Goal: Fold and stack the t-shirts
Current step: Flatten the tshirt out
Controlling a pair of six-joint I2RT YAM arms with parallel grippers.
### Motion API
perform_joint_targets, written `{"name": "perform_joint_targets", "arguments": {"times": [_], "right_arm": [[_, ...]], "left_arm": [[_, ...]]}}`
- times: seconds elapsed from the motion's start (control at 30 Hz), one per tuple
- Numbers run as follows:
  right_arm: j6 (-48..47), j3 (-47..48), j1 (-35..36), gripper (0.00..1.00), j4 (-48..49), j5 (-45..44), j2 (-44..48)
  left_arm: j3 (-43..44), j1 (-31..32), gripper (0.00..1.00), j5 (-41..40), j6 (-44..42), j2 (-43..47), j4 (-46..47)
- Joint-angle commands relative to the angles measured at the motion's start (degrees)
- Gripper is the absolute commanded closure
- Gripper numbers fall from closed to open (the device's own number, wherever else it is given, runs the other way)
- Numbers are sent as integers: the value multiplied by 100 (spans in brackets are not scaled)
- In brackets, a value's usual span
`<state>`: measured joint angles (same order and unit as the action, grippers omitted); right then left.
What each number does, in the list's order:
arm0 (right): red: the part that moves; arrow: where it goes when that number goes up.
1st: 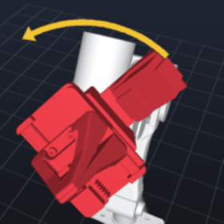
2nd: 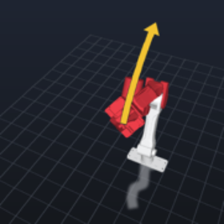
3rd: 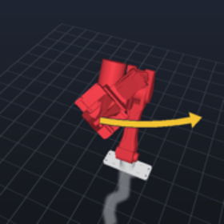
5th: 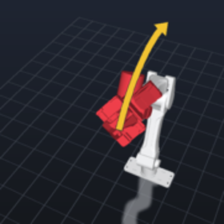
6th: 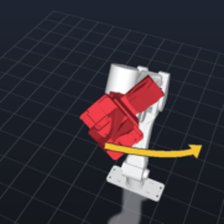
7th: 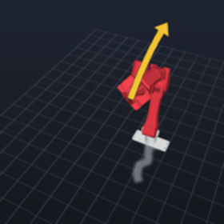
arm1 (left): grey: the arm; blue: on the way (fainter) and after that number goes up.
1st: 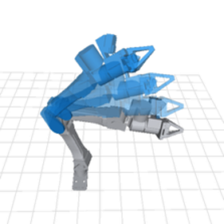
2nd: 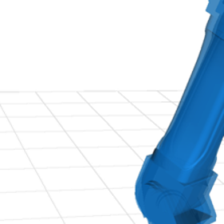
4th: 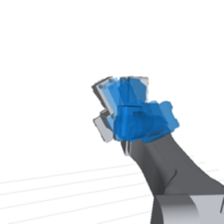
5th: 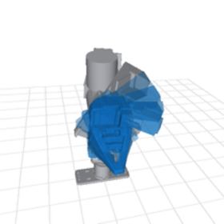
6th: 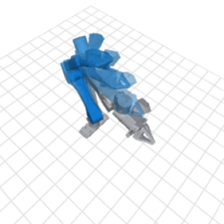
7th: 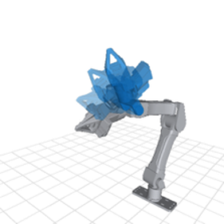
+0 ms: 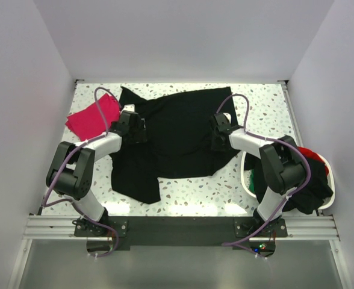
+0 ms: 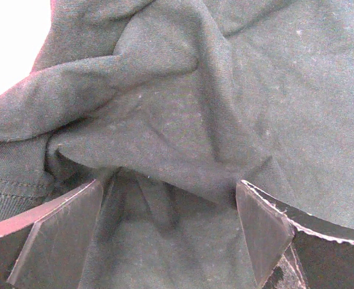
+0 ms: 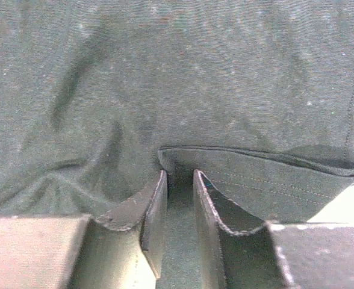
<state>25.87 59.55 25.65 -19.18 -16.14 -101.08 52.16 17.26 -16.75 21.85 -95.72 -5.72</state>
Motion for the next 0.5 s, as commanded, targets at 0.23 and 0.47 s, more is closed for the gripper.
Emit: {"name": "perform_joint_targets", "arguments": {"times": [0.23,0.47], "right_arm": [[-3,153,-157,92,-42,-232,88],[-11,92,-157,100,-191,-346,333]], "left_arm": [[-4,-82,3,-74,-93,150,35],[-48,-82,3,-82,-93,238,44]]}}
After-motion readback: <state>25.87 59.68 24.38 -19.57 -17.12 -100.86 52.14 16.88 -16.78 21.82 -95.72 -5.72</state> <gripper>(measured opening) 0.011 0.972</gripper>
